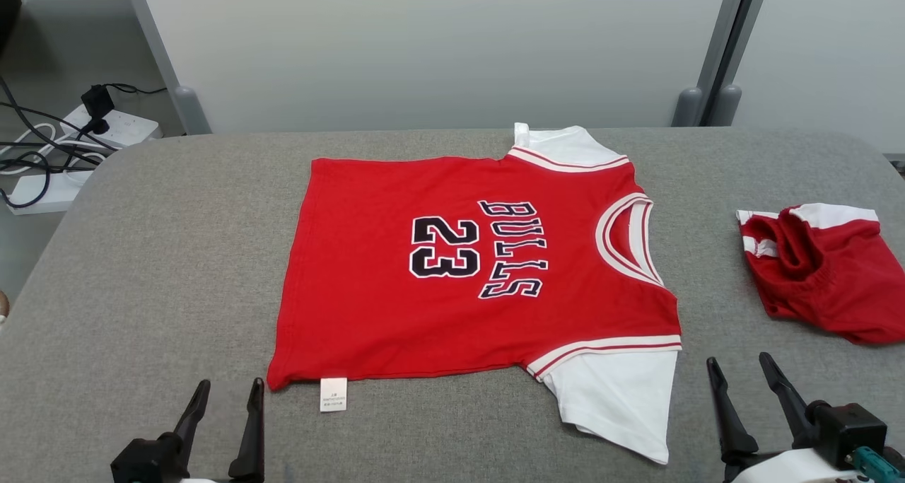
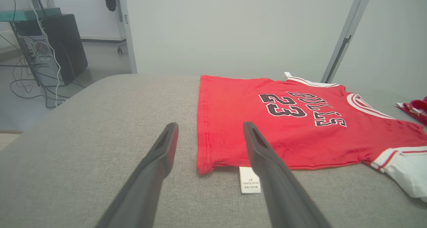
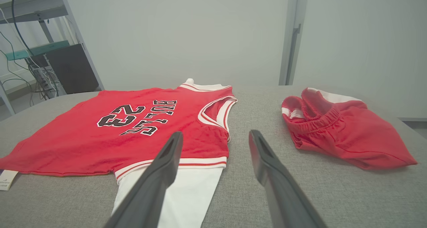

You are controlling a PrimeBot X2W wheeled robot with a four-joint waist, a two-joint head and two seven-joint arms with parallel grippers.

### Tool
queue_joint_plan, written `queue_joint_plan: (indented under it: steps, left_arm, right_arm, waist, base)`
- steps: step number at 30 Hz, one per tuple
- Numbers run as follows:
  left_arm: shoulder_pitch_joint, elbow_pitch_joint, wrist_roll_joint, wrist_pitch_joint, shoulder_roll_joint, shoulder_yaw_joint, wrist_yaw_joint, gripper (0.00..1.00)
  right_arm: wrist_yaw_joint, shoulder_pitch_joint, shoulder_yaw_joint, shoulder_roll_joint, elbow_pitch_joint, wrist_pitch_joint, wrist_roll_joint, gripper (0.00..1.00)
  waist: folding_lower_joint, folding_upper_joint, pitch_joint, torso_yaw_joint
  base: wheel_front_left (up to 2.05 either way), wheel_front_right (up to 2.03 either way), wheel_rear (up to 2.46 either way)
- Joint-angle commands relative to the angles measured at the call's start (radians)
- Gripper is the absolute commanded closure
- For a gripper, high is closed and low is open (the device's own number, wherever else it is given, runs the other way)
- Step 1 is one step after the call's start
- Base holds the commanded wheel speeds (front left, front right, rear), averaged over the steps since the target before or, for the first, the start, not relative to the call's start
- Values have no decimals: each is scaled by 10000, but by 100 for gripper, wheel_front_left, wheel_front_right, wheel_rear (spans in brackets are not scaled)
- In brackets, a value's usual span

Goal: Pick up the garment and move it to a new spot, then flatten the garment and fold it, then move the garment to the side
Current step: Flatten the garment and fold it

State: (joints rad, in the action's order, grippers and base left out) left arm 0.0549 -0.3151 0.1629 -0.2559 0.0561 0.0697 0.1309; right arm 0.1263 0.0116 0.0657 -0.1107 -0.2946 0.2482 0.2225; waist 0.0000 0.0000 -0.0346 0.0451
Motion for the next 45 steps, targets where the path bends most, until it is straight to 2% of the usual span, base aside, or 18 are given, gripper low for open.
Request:
queue_joint_plan:
  steps: [1, 13, 25, 45]
  left_arm:
    - [-250, 288, -76, -59, 85, 340, -2, 0]
    - [-269, 229, -229, -59, -41, 370, -2, 0]
    - [-401, -146, 31, -59, -56, -21, -2, 0]
    - [-639, -108, -1, -59, -58, -285, -2, 0]
  right_arm:
    - [44, -132, 144, -90, 333, 135, -133, 0]
    - [44, -131, 381, -25, -49, 135, -18, 0]
    - [44, -574, 2083, -125, -2926, 134, 1602, 0]
    - [44, -1277, 2531, -128, -3739, 135, 2557, 0]
  waist:
    - [0, 0, 1, 2]
    - [0, 0, 39, -27]
    - [0, 0, 343, 141]
    - [0, 0, 866, 355]
  base:
    - [0, 0, 0]
    - [0, 0, 0]
    - [0, 0, 0]
    - [0, 0, 0]
